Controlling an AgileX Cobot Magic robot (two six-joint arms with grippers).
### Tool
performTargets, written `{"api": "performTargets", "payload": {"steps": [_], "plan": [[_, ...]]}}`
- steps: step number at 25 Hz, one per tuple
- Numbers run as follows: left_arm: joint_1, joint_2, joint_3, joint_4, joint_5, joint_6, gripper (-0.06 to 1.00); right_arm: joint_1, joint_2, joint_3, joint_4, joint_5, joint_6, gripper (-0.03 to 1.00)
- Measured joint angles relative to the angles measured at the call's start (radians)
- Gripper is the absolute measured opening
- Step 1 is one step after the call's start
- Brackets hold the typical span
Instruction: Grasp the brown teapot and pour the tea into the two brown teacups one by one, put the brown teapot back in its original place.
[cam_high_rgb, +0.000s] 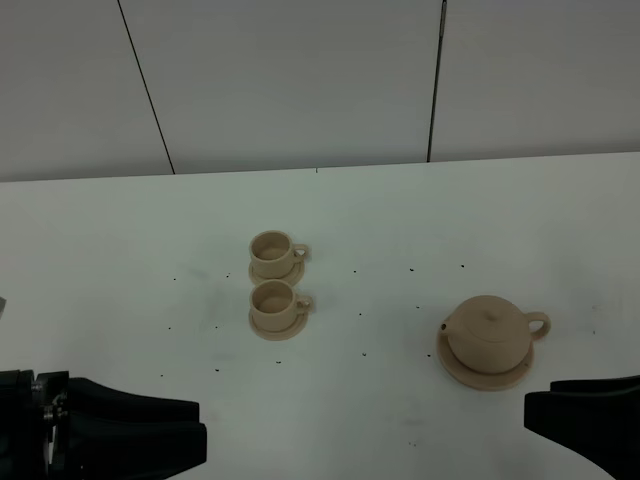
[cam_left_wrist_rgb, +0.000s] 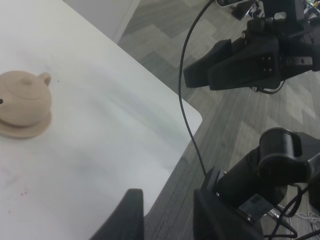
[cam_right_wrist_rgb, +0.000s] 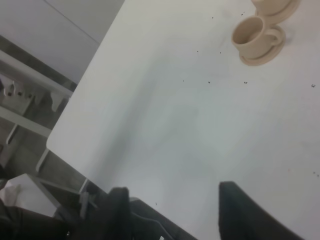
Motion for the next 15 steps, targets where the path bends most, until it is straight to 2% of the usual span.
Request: {"api": "performTargets", "payload": {"steps": [15], "plan": [[0.000,0.000,0.000,0.000,-0.004,0.000,0.31,0.000,0.000,0.000,0.000,0.001,0.000,0.40]]}}
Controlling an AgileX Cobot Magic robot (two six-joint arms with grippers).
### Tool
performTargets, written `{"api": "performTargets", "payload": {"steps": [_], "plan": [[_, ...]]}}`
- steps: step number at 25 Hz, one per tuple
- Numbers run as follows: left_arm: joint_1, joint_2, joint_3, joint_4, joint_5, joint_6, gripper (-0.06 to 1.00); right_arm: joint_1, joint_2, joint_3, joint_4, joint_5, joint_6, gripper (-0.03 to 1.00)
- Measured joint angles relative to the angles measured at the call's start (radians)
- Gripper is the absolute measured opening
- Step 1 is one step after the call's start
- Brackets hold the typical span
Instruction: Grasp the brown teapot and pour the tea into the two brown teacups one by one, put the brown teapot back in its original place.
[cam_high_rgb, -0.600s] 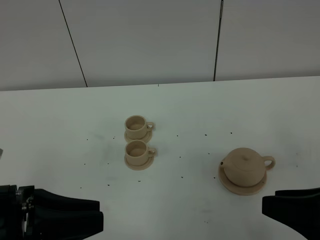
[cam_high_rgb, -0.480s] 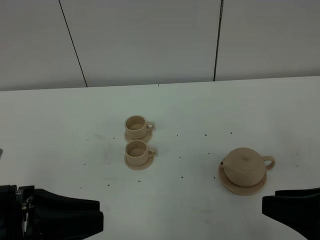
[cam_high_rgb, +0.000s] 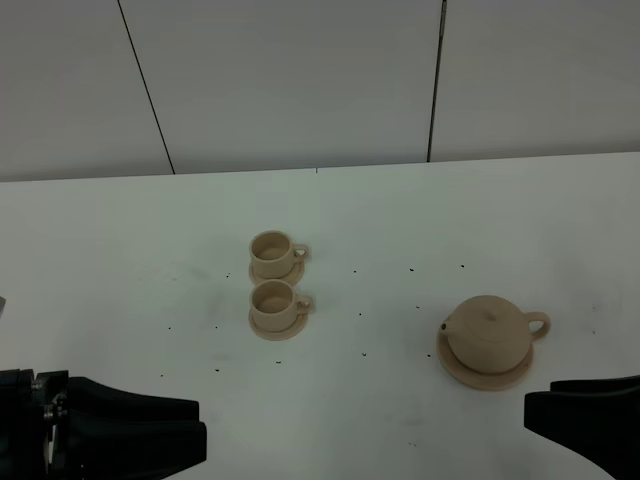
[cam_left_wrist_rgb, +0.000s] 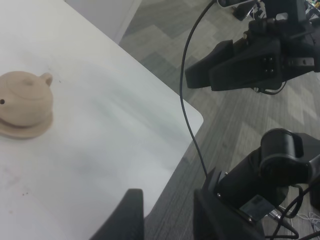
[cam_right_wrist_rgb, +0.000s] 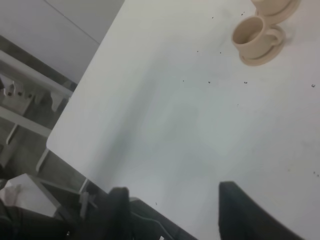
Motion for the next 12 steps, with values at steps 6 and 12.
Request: {"api": "performTargets", "payload": {"steps": [6,12], "plan": [[0.000,0.000,0.000,0.000,-0.002,0.000,0.31,0.000,0.000,0.000,0.000,0.000,0.001,0.40],[0.000,0.000,0.000,0.000,-0.007,0.000,0.31,0.000,0.000,0.000,0.000,0.000,0.001,0.40]]}}
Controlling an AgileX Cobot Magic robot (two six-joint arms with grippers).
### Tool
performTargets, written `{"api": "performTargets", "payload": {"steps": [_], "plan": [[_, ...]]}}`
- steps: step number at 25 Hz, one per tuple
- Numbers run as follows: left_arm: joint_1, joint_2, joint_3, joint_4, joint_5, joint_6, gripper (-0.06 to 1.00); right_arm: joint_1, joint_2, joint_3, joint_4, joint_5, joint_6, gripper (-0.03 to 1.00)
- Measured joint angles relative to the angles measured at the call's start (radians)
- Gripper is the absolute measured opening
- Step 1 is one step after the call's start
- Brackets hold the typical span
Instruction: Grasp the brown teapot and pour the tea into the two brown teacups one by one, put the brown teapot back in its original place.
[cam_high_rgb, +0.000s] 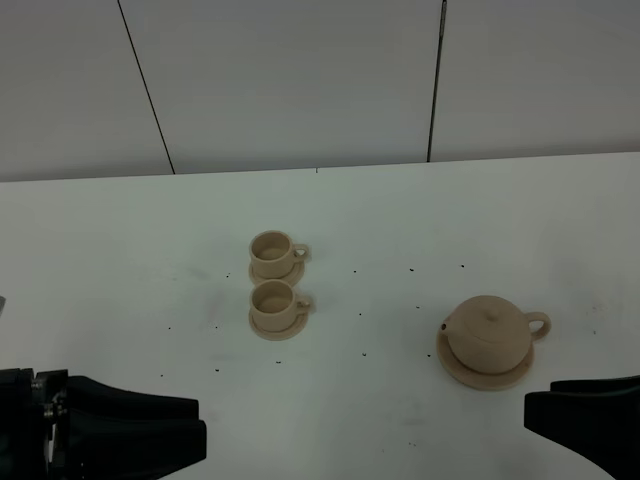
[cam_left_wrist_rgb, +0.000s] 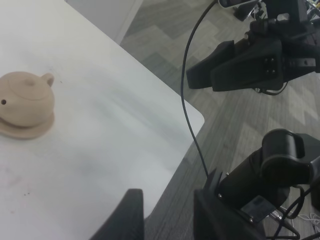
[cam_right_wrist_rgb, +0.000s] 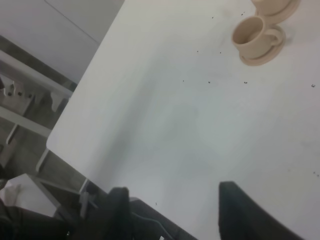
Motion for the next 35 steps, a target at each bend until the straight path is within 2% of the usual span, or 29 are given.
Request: {"api": "performTargets", "payload": {"steps": [12,16,24,35], "plan": [[0.000,0.000,0.000,0.000,-0.022,-0.002,0.31,0.000,0.000,0.000,0.000,-0.016,0.000,0.40],[0.000,0.000,0.000,0.029,-0.027,-0.057,0.31,0.000,0.000,0.000,0.000,-0.016,0.000,0.40],[0.000,0.000,0.000,0.279,-0.067,-0.283,0.27,0.000,0.000,0.000,0.000,-0.019,-0.001,0.40],[0.000,-0.001,-0.001,0.642,-0.184,-0.574,0.26,0.000,0.000,0.000,0.000,-0.044,-0.011,0.40]]}}
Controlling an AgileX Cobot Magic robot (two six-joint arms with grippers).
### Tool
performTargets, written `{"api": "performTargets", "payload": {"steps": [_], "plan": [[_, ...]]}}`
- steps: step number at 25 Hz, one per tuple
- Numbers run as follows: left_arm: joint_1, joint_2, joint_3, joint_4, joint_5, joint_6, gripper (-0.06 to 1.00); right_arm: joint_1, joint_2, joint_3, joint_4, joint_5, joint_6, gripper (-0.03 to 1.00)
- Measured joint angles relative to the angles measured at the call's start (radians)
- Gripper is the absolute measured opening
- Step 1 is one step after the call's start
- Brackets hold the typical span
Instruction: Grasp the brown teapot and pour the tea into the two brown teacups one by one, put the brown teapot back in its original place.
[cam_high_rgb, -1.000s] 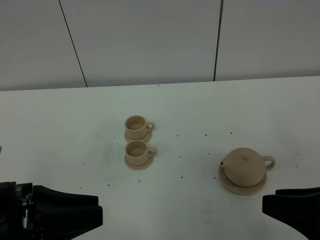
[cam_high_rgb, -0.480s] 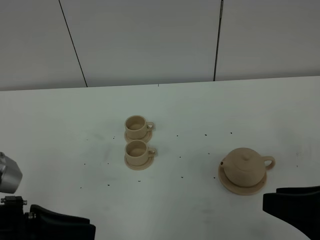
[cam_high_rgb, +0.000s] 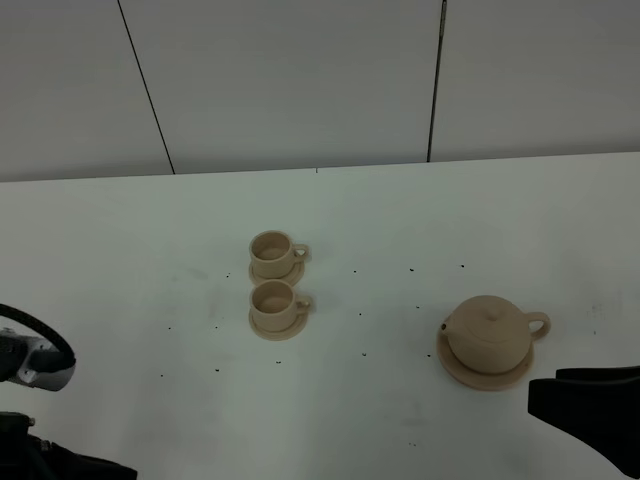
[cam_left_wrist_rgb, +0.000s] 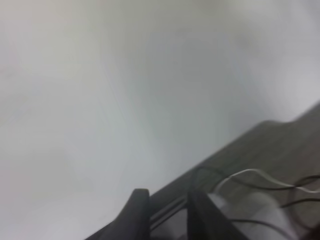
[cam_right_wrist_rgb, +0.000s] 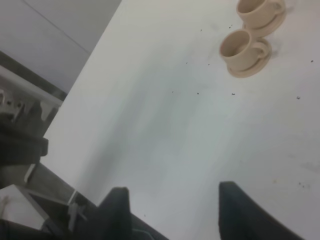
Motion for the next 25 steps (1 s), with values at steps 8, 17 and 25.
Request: {"api": "performTargets", "payload": {"steps": [8,17,25], "plan": [[0.000,-0.170,-0.073,0.397,0.004,-0.337,0.26,0.000,0.000,0.000,0.000,-0.001,0.000,0.40],[0.000,-0.507,-0.079,0.595,0.079,-0.509,0.26,0.000,0.000,0.000,0.000,-0.041,-0.001,0.40],[0.000,-0.665,-0.072,0.608,0.110,-0.524,0.26,0.000,0.000,0.000,0.000,-0.051,-0.001,0.40]]}}
